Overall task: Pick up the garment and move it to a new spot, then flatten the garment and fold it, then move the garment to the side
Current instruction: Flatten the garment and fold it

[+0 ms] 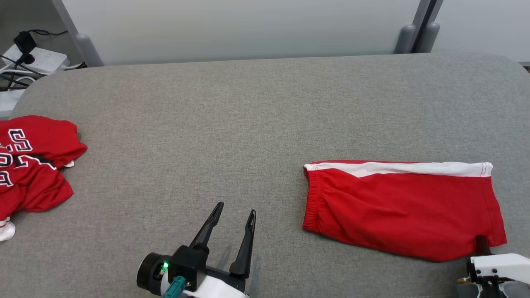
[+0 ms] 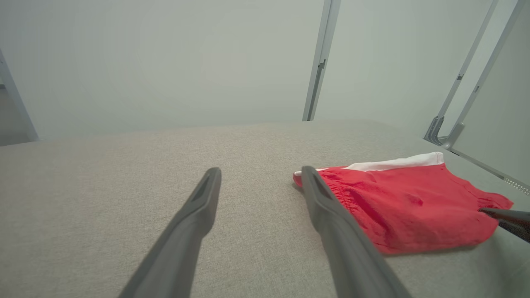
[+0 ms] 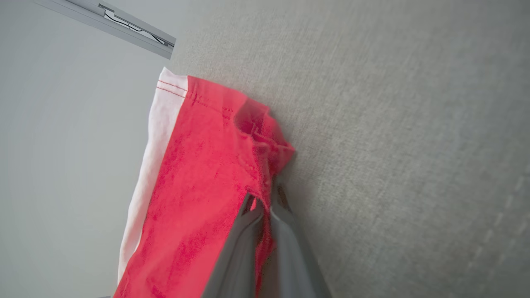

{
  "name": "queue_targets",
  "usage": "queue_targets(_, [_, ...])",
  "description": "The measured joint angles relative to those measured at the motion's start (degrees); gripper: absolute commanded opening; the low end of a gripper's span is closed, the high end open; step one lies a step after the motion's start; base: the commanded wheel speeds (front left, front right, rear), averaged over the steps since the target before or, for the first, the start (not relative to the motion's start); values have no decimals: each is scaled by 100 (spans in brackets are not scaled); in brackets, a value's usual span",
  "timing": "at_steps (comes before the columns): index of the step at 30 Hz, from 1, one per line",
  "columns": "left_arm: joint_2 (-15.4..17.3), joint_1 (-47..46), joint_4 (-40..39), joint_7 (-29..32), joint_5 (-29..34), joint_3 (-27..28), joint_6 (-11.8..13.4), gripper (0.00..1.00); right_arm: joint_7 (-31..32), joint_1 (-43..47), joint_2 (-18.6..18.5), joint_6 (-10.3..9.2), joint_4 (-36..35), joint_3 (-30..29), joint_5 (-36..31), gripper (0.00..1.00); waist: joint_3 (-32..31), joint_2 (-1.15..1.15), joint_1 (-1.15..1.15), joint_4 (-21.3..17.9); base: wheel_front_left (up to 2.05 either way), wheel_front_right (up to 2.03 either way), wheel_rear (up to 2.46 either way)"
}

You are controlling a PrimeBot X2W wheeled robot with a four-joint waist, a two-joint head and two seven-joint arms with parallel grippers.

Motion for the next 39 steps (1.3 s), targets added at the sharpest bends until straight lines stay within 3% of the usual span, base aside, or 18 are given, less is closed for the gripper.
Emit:
queue_targets(7, [0,-2,-3,0,-1,-2,1,100,-123,-191,-194,0,-116,353,31,0,-1,0,0,126,0,0,0])
queue_targets(17, [-1,2,-8,0,-58,-76,32,100,-270,-250,-313,0,-1138,1356,-161,0,-177,0,0,431,0,0,0])
queue_targets(25, [-1,23,-16,0,-92,-105,43,100,-214,-3,-265,0,-1951,1969,-185,0,-319,0,0,782,0,0,0])
queue_targets(39, [0,29,-31,0,-57,-177,89,100,137,296,42,0,-2169,2722,-553,0,-317,0,0,1247,0,0,0])
